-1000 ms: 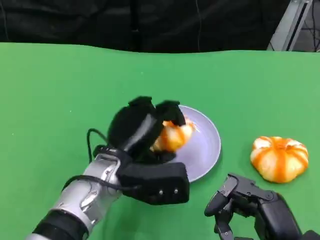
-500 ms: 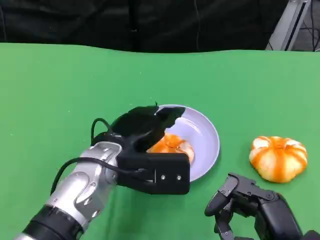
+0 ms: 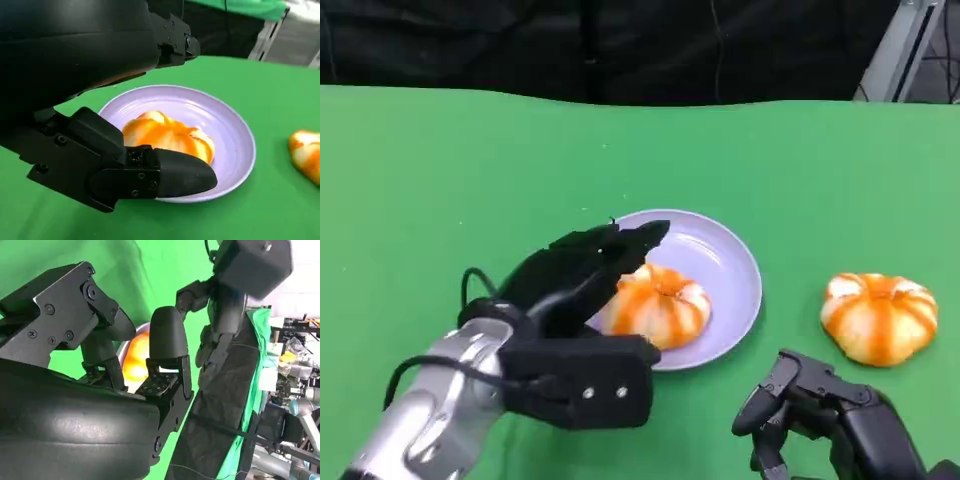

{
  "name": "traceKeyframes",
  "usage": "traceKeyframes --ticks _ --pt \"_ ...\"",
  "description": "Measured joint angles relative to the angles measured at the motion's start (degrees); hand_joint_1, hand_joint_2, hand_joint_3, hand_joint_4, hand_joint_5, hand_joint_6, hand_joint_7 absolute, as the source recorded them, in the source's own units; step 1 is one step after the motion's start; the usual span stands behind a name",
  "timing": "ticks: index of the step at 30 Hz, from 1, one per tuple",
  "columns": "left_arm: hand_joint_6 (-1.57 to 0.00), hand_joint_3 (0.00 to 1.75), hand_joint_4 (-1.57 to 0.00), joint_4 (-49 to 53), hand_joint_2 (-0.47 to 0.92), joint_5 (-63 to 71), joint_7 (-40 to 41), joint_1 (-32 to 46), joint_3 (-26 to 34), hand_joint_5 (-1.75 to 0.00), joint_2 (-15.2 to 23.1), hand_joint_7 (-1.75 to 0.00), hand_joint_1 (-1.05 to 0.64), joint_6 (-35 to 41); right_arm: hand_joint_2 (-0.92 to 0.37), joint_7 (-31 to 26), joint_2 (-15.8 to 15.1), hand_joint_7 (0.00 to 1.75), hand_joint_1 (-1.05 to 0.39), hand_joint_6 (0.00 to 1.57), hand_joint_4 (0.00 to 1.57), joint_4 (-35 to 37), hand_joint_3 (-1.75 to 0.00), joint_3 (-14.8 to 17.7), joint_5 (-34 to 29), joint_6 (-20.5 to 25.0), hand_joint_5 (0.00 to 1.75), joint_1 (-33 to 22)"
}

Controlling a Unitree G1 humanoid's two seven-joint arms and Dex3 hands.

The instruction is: Grasp the bread from the table and place it into the plate.

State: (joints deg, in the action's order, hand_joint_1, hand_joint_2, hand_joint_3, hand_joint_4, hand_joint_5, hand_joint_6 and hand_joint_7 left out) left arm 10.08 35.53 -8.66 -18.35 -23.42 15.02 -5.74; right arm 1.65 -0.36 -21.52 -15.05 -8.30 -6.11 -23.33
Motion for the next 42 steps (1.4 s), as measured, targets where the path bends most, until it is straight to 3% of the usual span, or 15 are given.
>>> traceKeyframes --ticks 5,10,11,13,15,19,21,25,28,30,34,37,39,42 --pt "-0.05 0.34 -0.05 -3.4 0.92 -3.1 1.5 4.0 3.5 -0.03 1.2 -0.03 -0.69 -3.8 -0.37 0.0 0.0 1.34 0.04 0.79 0.79 0.7 -1.31 0.6 0.3 -0.1 1.62 0.4" --pt "-0.18 0.3 -0.26 -4.9 0.92 -13.4 8.6 13.1 11.1 -0.16 0.5 -0.08 -0.5 -16.9 -0.34 -0.1 0.0 1.33 0.05 0.8 0.79 2.0 -1.37 0.8 0.2 -1.2 1.61 1.0" --pt "-0.28 0.29 -0.31 -4.9 0.92 -14.8 9.0 14.6 12.0 -0.37 0.4 -0.09 -0.45 -18.7 -0.34 -0.1 0.0 1.33 0.05 0.8 0.79 2.2 -1.38 0.8 0.2 -1.4 1.61 1.0" --pt "-0.35 0.28 -0.29 -4.3 0.92 -18.2 9.6 17.7 13.8 -0.59 0.2 -0.08 -0.42 -23.2 -0.34 -0.1 0.0 1.33 0.04 0.8 0.79 2.3 -1.38 0.8 0.2 -1.4 1.61 1.2" --pt "-0.36 0.28 -0.28 -3.7 0.92 -20.6 9.9 20.2 15.1 -0.63 -0.1 -0.08 -0.41 -27.3 -0.34 -0.1 0.1 1.33 0.04 0.8 0.79 2.3 -1.38 0.8 0.2 -1.4 1.61 1.1" --pt "-0.67 0.24 -0.42 -2.8 0.92 -26.3 9.8 23.6 17.4 -0.96 -1.6 -0.23 -0.28 -31.9 -0.34 0.1 0.0 1.34 0.03 0.8 0.79 2.3 -1.37 0.9 0.4 -1.4 1.61 1.1" --pt "-0.69 0.26 -0.47 -2.8 0.92 -31.2 9.7 27.6 18.6 -1.02 -3.4 -0.24 -0.24 -34.9 -0.34 0.1 -0.2 1.34 0.03 0.81 0.79 2.4 -1.37 1.5 0.7 -1.5 1.61 0.8" --pt "-0.74 0.26 -0.58 -5.5 0.92 -36.2 8.6 34.0 19.8 -1.12 -5.2 -0.29 -0.18 -32.8 -0.33 0.5 -0.3 1.35 0.02 0.82 0.8 2.9 -1.38 2.4 1.4 -1.7 1.6 1.1" --pt "-0.65 0.4 -0.62 -6.1 0.87 -38.0 8.5 35.7 19.8 -1.28 -7.9 -0.77 -0.12 -31.9 -0.32 1.1 -0.5 1.34 0.03 0.82 0.8 3.4 -1.37 3.3 2.2 -2.5 1.6 1.2" --pt "-0.66 0.52 -0.65 -6.2 0.82 -38.0 8.5 36.1 19.8 -1.32 -9.9 -0.89 -0.11 -31.5 -0.33 1.3 -0.7 1.33 0.03 0.82 0.8 4.1 -1.38 3.6 2.5 -3.1 1.61 1.2" --pt "-0.74 0.68 -0.73 -5.6 0.8 -40.8 7.3 35.8 20.2 -1.42 -12.3 -1.08 -0.12 -31.5 -0.32 1.5 -1.0 1.31 0.04 0.82 0.79 5.0 -1.38 3.8 2.4 -3.6 1.6 1.2" --pt "-0.74 0.71 -0.74 -3.9 0.8 -43.2 5.2 35.3 21.4 -1.44 -12.6 -1.12 -0.12 -31.6 -0.32 1.5 -0.9 1.31 0.04 0.82 0.79 5.3 -1.38 3.7 2.4 -3.8 1.6 1.3" --pt "-0.8 1.05 -0.77 -3.5 0.63 -43.7 4.6 34.9 21.7 -1.57 -12.8 -1.26 -0.08 -31.7 -0.32 1.5 -0.9 1.31 0.02 0.82 0.79 5.7 -1.38 3.7 2.4 -4.1 1.6 1.4" --pt "-0.81 1.15 -0.78 -2.1 0.55 -42.5 4.5 34.2 22.5 -1.63 -13.3 -1.36 -0.07 -32.3 -0.31 1.6 -0.9 1.3 0.03 0.83 0.81 6.8 -1.38 3.8 2.5 -5.0 1.59 1.9"
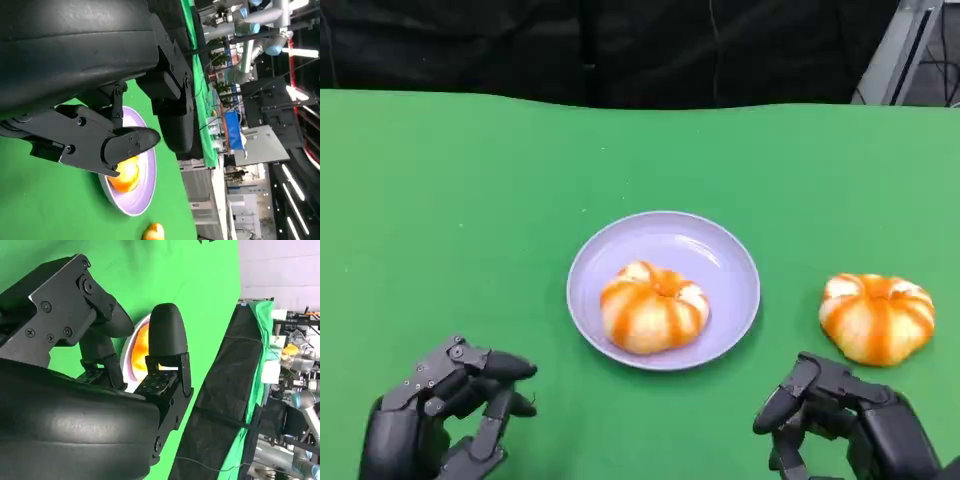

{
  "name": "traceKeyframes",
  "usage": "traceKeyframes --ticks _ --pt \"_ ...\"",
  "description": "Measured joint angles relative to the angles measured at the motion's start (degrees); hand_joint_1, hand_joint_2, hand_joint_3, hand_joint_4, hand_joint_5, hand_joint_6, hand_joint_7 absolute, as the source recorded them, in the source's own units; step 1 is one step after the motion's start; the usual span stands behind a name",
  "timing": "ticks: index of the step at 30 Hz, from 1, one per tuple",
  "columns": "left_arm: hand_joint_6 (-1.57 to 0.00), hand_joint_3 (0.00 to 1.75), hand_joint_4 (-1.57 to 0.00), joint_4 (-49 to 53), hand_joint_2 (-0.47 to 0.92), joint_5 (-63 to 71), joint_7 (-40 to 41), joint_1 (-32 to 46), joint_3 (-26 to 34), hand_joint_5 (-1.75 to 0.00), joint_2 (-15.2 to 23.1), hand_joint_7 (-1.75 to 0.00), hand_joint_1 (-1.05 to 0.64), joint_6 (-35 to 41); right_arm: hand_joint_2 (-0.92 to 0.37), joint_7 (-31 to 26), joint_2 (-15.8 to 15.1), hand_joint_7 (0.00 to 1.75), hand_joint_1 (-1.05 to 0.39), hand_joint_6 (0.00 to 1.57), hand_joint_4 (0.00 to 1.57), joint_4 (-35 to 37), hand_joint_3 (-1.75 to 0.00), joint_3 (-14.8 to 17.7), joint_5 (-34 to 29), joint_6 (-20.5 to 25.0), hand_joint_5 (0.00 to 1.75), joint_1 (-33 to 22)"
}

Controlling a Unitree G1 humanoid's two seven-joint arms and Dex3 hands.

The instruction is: Grasp the bread from the table and place it into the plate.

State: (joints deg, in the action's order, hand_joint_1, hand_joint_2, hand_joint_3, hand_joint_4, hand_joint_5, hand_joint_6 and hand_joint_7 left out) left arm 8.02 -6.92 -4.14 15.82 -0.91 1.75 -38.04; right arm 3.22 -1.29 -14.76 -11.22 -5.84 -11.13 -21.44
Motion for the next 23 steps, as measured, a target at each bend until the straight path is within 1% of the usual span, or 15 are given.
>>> traceKeyframes --ticks 2,4,7,11,14,15,17,20,23 --pt "-0.82 1.16 -0.79 1.7 0.54 0.8 -0.1 -0.5 0.2 -1.65 0.0 -1.39 -0.06 -1.6 -0.31 0.2 -0.2 1.29 0.03 0.83 0.82 0.8 -1.39 0.2 0.0 -1.1 1.58 0.2" --pt "-0.81 1.22 -0.8 2.7 0.51 1.3 -0.4 -0.7 0.3 -1.67 -0.1 -1.43 -0.07 -2.7 -0.31 0.4 -0.5 1.28 0.03 0.84 0.82 1.6 -1.39 0.6 0.0 -2.2 1.58 0.3" --pt "-0.8 1.24 -0.8 3.6 0.49 2.9 -0.3 -0.7 0.6 -1.67 -0.2 -1.45 -0.08 -3.4 -0.3 0.5 -0.5 1.28 0.02 0.84 0.82 2.3 -1.39 0.8 0.1 -2.4 1.58 0.2" --pt "-0.8 1.16 -0.81 4.2 0.53 3.2 -0.7 -0.7 0.6 -1.65 -0.4 -1.43 -0.09 -4.4 -0.29 0.5 -0.5 1.3 0.0 0.84 0.82 2.3 -1.4 0.8 0.1 -3.1 1.56 -0.1" --pt "-0.8 1.15 -0.81 4.2 0.54 3.0 -1.2 -0.6 0.6 -1.65 -0.6 -1.43 -0.08 -4.7 -0.28 0.5 -0.5 1.32 0.0 0.84 0.81 2.2 -1.43 0.8 0.1 -3.2 1.55 -0.6" --pt "-0.8 1.2 -0.81 4.2 0.51 3.0 -1.2 -0.6 0.6 -1.66 -0.6 -1.44 -0.07 -4.6 -0.27 0.5 -0.4 1.32 0.0 0.84 0.81 2.1 -1.45 0.8 0.1 -3.2 1.55 -0.8" --pt "-0.79 1.24 -0.81 4.0 0.5 3.3 -1.2 -0.4 0.7 -1.67 -0.6 -1.45 -0.06 -4.6 -0.26 0.4 -0.4 1.33 0.0 0.84 0.82 1.7 -1.46 0.7 -0.1 -3.1 1.55 -1.0" --pt "-0.79 1.25 -0.8 3.8 0.49 3.3 -1.3 -0.6 0.8 -1.66 -0.5 -1.45 -0.08 -4.6 -0.27 0.3 -0.4 1.3 -0.03 0.85 0.85 1.2 -1.41 0.7 -0.8 -3.2 1.54 -0.8" --pt "-0.79 1.27 -0.8 3.8 0.49 3.0 -2.1 -0.9 0.9 -1.66 -0.2 -1.44 -0.06 -4.6 -0.26 0.3 -0.4 1.29 0.0 0.85 0.86 1.2 -1.42 0.9 -1.1 -3.2 1.56 -0.5"
